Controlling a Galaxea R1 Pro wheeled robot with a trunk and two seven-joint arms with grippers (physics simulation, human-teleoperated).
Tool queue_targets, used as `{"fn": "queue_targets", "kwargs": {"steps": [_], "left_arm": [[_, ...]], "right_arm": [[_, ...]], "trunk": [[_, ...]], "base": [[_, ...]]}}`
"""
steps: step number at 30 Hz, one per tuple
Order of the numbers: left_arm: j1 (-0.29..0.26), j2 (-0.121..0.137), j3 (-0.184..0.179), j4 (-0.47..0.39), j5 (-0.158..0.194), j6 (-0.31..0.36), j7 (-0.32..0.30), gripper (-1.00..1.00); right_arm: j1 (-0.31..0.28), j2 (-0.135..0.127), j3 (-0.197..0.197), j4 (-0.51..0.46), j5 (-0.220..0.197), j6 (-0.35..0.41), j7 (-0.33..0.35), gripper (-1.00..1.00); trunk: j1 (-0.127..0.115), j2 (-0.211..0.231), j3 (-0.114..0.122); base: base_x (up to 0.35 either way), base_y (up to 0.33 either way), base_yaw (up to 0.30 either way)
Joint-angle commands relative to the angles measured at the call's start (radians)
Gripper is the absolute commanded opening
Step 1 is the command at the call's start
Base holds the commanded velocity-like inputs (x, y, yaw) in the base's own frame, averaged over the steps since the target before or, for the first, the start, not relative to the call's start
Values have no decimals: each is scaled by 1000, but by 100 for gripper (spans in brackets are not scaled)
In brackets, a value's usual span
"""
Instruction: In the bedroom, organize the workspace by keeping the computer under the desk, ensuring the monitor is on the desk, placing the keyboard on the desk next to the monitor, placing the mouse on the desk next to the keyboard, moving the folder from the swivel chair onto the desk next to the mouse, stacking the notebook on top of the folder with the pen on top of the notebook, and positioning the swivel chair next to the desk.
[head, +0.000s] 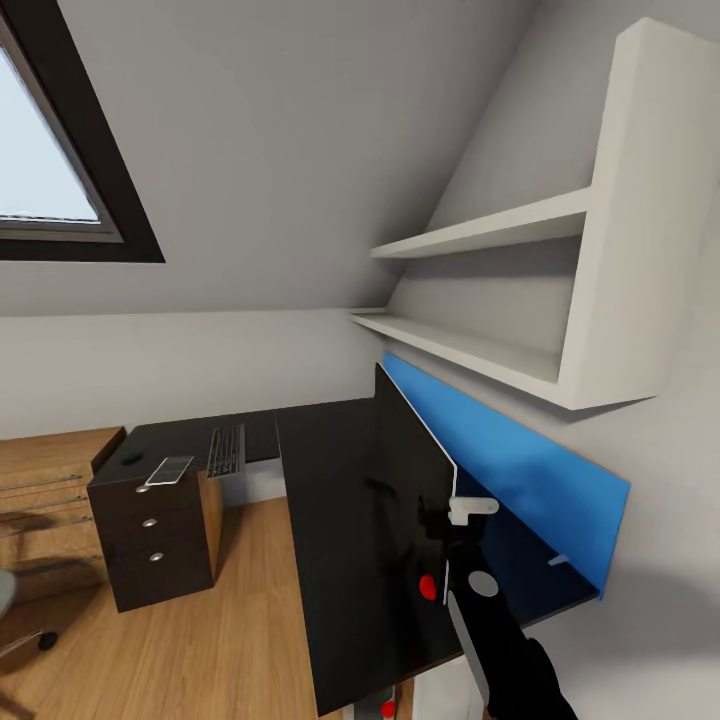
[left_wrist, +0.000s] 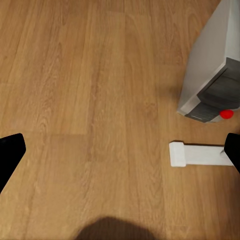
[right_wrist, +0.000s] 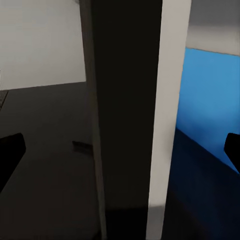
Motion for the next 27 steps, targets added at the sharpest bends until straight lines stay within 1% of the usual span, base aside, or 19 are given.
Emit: {"fn": "queue_targets", "kwargs": {"steps": [1, 9, 11, 17, 27], "left_arm": [[0, 1, -9, 0, 5, -4, 8, 100], [0, 1, -8, 0, 5, -4, 8, 100], [0, 0, -9, 0, 5, -4, 8, 100], [-1, 0, -9, 0, 5, -4, 8, 100], [-1, -1, -9, 0, 5, -4, 8, 100]], "right_arm": [[0, 0, 2, 0, 8, 1, -6, 100], [0, 0, 6, 1, 2, 1, -7, 100], [0, 0, 20, 1, 1, 1, -7, 100], [0, 0, 50, 1, 0, 1, -7, 100], [0, 0, 63, 2, 0, 1, -7, 100]], "trunk": [[0, 0, 0], [0, 0, 0], [0, 0, 0], [0, 0, 0], [0, 0, 0]], "base": [[0, 0, 0], [0, 0, -26], [0, 0, -92], [0, 0, -158], [0, 0, -157]]}}
